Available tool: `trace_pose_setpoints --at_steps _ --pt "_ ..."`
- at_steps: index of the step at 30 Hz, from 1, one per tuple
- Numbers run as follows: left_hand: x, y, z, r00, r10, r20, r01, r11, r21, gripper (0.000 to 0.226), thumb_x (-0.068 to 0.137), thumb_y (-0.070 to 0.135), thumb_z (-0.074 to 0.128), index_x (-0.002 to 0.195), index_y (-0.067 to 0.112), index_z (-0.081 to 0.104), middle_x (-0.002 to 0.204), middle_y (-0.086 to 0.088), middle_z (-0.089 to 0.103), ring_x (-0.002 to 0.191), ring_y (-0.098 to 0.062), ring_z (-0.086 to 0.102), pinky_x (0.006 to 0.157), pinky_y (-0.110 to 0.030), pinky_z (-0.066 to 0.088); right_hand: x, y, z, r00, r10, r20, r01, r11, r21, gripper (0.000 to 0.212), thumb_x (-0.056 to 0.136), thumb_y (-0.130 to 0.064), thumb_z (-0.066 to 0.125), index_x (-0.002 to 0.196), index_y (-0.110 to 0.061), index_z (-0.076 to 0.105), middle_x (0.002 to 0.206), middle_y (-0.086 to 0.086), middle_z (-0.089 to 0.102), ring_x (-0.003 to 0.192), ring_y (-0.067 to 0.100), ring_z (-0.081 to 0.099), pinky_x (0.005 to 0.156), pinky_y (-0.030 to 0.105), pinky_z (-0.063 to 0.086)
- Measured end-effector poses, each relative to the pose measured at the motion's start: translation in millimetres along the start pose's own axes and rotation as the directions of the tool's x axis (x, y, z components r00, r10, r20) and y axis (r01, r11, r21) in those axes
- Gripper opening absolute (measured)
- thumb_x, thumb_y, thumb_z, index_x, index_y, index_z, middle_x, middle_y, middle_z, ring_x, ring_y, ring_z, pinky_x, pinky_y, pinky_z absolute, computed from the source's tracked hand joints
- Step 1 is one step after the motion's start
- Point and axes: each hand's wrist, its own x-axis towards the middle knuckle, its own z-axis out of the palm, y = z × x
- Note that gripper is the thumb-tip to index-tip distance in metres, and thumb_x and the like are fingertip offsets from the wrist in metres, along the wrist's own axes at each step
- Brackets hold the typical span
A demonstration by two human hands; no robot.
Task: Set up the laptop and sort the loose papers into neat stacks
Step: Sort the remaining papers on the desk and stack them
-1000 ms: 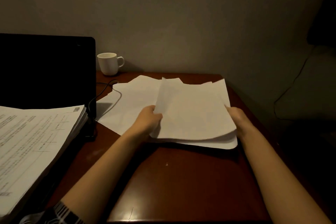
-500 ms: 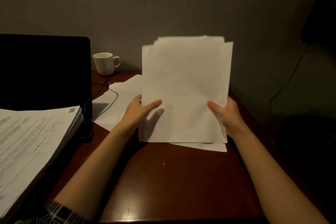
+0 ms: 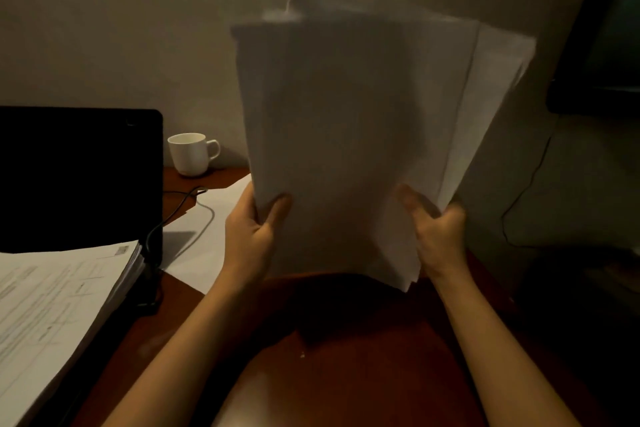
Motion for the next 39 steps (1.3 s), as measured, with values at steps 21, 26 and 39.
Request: trace_pose_setpoints --at_steps 21,26,39 --pt "-1.8 3.0 6.7 0.988 0.083 -0.131 -0.068 0.991 0.111 0.033 0.092 0.004 0.056 0.120 0.020 0.050 0.106 0.014 0.055 0.092 0.018 0.052 0.074 0.000 0.044 1.2 17.6 8.7 0.990 -0.129 0.062 0.136 0.984 -0.115 0.023 0.083 -0.011 0.069 0.096 -0.027 0.058 0.091 -0.016 0.063 0.080 -0.008 0.063 0.073 0.014 0.052" --pt "-1.8 5.1 5.9 0.989 0.070 -0.130 -0.059 0.995 0.083 0.042 0.087 0.016 0.062 0.127 0.014 0.047 0.109 0.013 0.058 0.097 -0.006 0.058 0.076 -0.006 0.049 1.3 14.3 7.9 0.989 -0.144 0.027 0.146 0.987 -0.074 0.026 0.081 -0.016 0.071 0.092 -0.033 0.055 0.088 -0.015 0.063 0.084 0.000 0.065 0.070 0.020 0.051" --pt "10.6 13.3 -6.4 0.991 0.108 -0.075 -0.102 0.992 0.078 0.066 0.089 0.033 0.059 0.146 0.023 0.028 0.128 0.008 0.055 0.113 -0.004 0.056 0.091 -0.024 0.051 9.5 16.7 5.1 0.975 -0.197 0.098 0.212 0.961 -0.178 0.077 0.082 -0.007 0.070 0.133 -0.045 0.026 0.133 0.003 0.055 0.119 0.016 0.055 0.101 0.035 0.046"
